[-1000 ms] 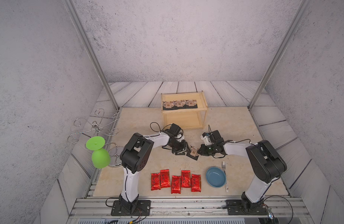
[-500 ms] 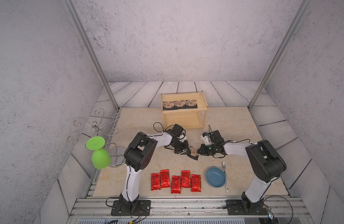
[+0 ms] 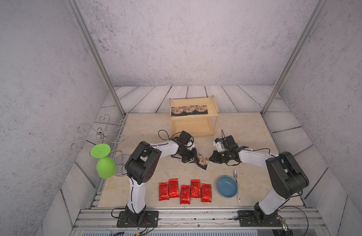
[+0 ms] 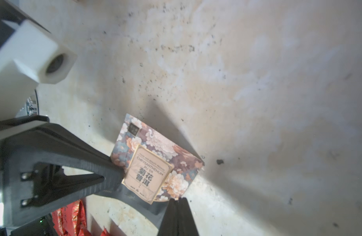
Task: Place the tea bags on the shelf by color
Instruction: Pick up the tea bag from the center of the board.
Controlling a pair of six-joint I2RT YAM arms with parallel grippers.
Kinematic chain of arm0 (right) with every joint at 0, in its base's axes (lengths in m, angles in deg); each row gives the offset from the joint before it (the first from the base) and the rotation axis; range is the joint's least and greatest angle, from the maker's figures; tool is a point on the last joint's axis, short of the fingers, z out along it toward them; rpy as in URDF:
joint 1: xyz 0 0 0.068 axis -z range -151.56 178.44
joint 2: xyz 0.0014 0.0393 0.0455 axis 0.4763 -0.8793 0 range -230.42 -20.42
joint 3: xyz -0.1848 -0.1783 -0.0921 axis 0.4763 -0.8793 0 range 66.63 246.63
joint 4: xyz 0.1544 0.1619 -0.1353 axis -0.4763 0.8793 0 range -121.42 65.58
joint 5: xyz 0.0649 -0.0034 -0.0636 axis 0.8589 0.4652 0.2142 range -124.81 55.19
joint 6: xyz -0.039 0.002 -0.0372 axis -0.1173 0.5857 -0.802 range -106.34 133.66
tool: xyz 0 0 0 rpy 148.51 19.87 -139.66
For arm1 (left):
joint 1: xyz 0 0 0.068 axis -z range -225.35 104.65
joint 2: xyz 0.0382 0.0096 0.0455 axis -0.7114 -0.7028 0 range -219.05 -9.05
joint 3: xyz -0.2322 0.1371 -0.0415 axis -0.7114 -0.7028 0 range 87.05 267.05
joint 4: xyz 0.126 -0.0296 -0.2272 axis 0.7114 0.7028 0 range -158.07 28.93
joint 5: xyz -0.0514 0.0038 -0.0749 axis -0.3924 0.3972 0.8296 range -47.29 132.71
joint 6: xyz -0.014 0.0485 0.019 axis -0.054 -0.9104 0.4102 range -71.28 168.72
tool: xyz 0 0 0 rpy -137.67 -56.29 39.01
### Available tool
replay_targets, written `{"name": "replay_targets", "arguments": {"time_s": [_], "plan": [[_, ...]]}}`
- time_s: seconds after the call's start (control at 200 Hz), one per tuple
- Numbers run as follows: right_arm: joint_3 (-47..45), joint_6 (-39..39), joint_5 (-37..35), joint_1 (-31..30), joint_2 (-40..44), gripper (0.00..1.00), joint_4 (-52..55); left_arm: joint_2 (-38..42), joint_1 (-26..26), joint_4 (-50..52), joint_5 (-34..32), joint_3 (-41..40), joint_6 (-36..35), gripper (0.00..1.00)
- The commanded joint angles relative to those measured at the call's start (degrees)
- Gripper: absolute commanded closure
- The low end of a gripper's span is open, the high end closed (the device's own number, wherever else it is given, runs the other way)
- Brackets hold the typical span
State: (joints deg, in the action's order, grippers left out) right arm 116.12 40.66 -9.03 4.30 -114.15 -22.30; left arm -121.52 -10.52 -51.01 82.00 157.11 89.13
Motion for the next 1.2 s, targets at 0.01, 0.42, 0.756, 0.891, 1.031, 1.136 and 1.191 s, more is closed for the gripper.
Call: {"name": "replay_targets", "arguments": {"time_s": [0.01,0.42,0.756,0.891,1.031,1.136,1.191], "plan": [[1.72,0.51,-2.12,0.24,3.6,0.94,4.04,3.22,-0.76,-1.89,0.7,-1.7,0.9,1.0],[0.33,9.15,-7.09,0.24,17.61,0.93,4.68,10.46,-2.64,-9.1,2.9,-4.48,6.78,1.0],[1.49,14.95,-2.41,0.28,20.98,0.91,1.59,15.64,-4.49,-21.36,3.81,-9.05,14.8,1.0],[2.07,18.74,0.41,0.26,20.24,0.9,-2.12,18.11,-5.64,-31.99,4.22,-12.86,20.07,1.0],[2.24,23.28,5.75,0.31,17.93,0.88,-7.02,19.23,-6.44,-39.79,5.04,-15.02,24.24,1.0],[1.0,26.89,8.96,0.58,16.89,0.83,-12.41,19.18,-6.79,-48.04,5.68,-17.09,28.75,1.0],[0.78,28.52,10.72,1.15,16.36,0.79,-14.76,18.99,-6.88,-51.1,6.13,-17.67,30.7,1.0]]}}
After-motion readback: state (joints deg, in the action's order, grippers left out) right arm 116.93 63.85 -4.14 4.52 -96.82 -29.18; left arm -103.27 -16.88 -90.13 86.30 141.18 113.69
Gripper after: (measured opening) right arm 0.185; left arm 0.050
